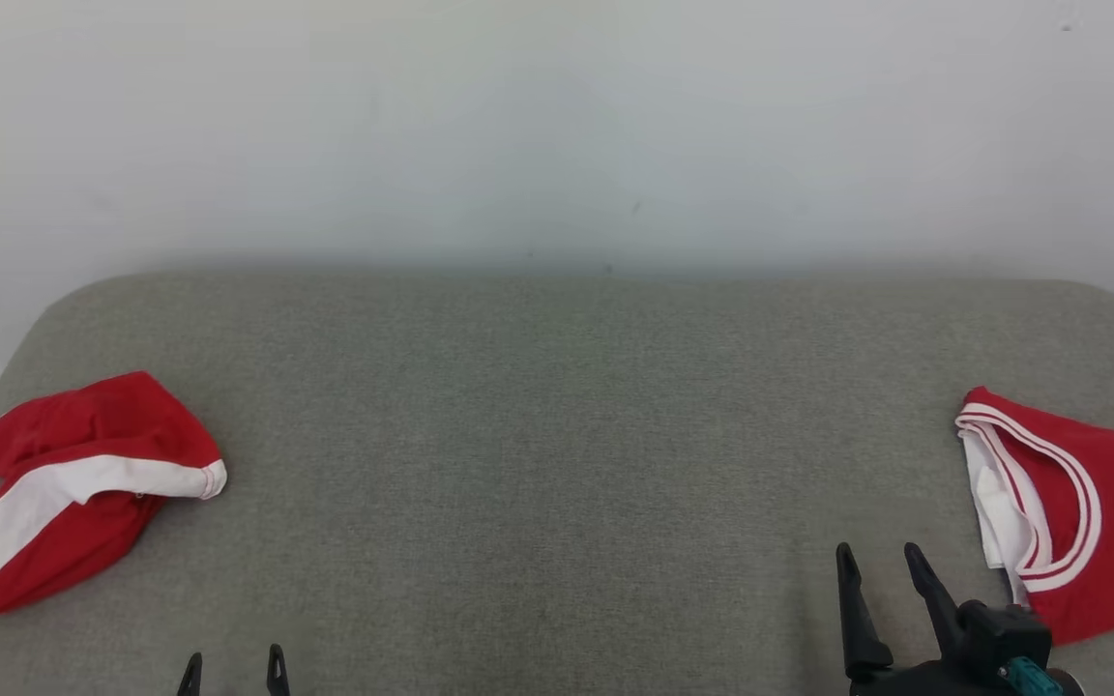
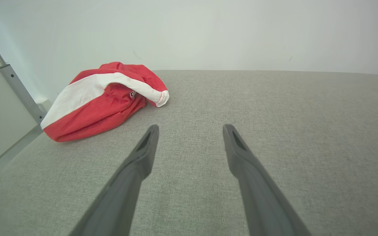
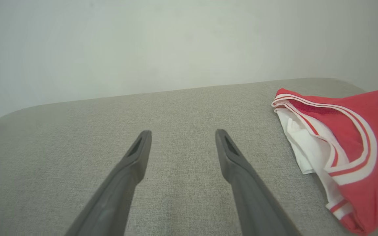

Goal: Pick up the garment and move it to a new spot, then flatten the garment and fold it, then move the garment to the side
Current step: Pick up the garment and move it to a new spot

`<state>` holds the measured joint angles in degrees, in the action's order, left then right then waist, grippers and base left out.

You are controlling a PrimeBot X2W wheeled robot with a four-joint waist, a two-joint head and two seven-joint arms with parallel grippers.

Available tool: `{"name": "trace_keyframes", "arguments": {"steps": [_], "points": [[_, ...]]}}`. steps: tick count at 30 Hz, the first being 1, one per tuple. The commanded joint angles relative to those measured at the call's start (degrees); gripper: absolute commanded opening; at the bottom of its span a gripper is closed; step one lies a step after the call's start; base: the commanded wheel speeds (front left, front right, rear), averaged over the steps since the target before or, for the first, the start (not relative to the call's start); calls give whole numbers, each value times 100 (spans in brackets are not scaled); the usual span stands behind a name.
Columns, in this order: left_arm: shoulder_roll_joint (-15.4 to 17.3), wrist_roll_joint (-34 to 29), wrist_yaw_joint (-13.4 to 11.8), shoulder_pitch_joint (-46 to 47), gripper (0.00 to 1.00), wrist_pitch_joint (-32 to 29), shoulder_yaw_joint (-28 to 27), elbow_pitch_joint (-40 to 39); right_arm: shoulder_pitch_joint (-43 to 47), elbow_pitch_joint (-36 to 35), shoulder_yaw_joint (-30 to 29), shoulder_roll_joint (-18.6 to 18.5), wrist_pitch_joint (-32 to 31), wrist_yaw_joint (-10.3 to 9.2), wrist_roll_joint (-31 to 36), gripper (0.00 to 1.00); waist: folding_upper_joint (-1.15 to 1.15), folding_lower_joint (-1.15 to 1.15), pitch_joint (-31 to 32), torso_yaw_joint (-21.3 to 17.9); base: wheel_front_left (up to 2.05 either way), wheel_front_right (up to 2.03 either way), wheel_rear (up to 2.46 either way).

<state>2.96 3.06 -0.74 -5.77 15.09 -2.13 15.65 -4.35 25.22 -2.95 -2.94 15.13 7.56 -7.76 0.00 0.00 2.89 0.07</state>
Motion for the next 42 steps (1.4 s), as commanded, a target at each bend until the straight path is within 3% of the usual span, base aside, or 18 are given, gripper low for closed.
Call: {"name": "trace_keyframes", "arguments": {"steps": [1,8,9,14,23,29,42], "points": [[-10,-34,0,38,100,9,20,6,83,-6,51,6,-1,-14,-17,100,0,0,-70,227,0,0,0],[-8,-97,49,9,100,9,45,41,52,-53,316,8,-1,-14,-124,100,0,0,-186,1009,0,0,0],[-8,-115,95,18,100,9,55,50,36,-76,347,6,-1,-14,-136,100,0,0,-218,1299,0,0,0],[17,-180,185,-2,100,11,71,46,-27,-85,510,7,-1,-14,-186,100,0,0,-272,1968,0,0,0],[76,-199,341,-78,100,11,42,-8,-146,-16,783,5,-1,-14,-278,100,0,0,-344,2824,0,0,0],[48,-130,267,-96,100,12,-10,-111,-270,26,921,4,-1,-14,-233,100,0,0,-462,3040,0,0,0],[8,-72,203,-80,100,12,-46,-176,-323,66,930,2,-1,-14,-163,100,0,0,-572,3053,0,0,0]]}}
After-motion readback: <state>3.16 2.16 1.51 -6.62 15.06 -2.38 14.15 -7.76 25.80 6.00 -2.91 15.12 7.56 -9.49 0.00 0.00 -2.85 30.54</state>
